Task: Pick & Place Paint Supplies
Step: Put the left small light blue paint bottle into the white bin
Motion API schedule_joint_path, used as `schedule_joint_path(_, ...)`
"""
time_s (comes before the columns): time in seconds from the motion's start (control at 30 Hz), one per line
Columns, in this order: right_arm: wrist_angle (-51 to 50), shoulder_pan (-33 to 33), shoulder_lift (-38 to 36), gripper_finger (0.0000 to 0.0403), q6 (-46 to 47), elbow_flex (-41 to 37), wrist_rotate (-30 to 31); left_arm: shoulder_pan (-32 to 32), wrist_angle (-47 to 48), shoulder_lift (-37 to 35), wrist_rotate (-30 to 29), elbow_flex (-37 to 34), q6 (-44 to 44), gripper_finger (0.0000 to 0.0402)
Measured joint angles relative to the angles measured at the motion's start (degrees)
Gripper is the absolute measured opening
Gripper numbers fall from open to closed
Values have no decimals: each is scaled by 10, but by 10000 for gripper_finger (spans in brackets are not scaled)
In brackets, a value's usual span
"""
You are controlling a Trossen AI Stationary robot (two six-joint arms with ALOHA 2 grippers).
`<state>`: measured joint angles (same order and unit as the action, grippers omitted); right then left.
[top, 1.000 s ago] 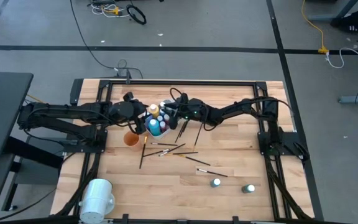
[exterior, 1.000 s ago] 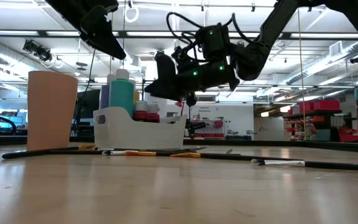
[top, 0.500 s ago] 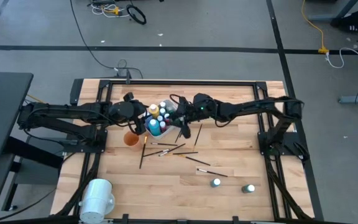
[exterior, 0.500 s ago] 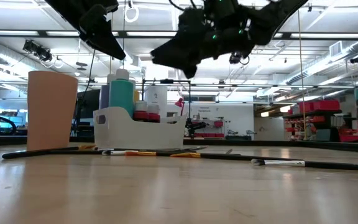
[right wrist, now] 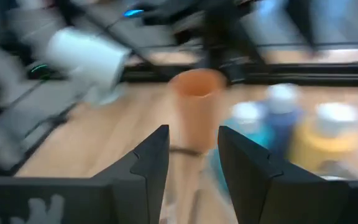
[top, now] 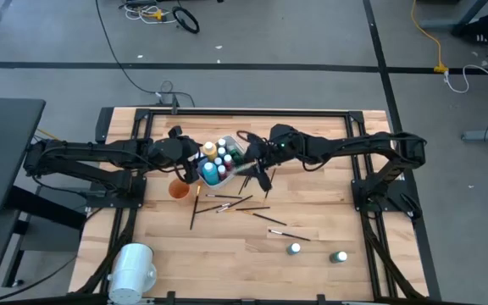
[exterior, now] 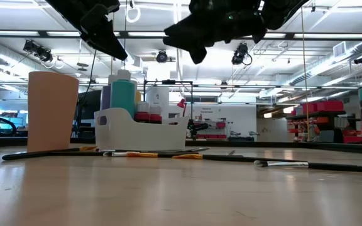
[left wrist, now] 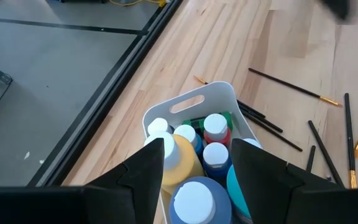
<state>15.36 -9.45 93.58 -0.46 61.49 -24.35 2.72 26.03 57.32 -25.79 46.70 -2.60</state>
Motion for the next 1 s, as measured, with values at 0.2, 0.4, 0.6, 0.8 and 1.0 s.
schedule_joint_path(0.2, -7, 13, -24, 149, 6, 0, -180, 0, 0, 0, 0, 0, -1, 196)
schedule_joint_path(0.4, -95, 17, -94, 179, -25, 1, -252, 0, 0, 0, 0, 0, -2, 196)
schedule_joint_path(0.6, -285, 57, -137, 193, -138, -8, -219, 0, 0, 0, 0, 0, -2, 196)
schedule_joint_path(0.8, -221, 119, -139, 194, -154, -87, -288, 0, -1, 0, 0, 0, -2, 196)
schedule_joint_path(1.0, -82, 159, -139, 194, -120, -188, -292, -2, -2, 0, 0, 0, -20, 196)
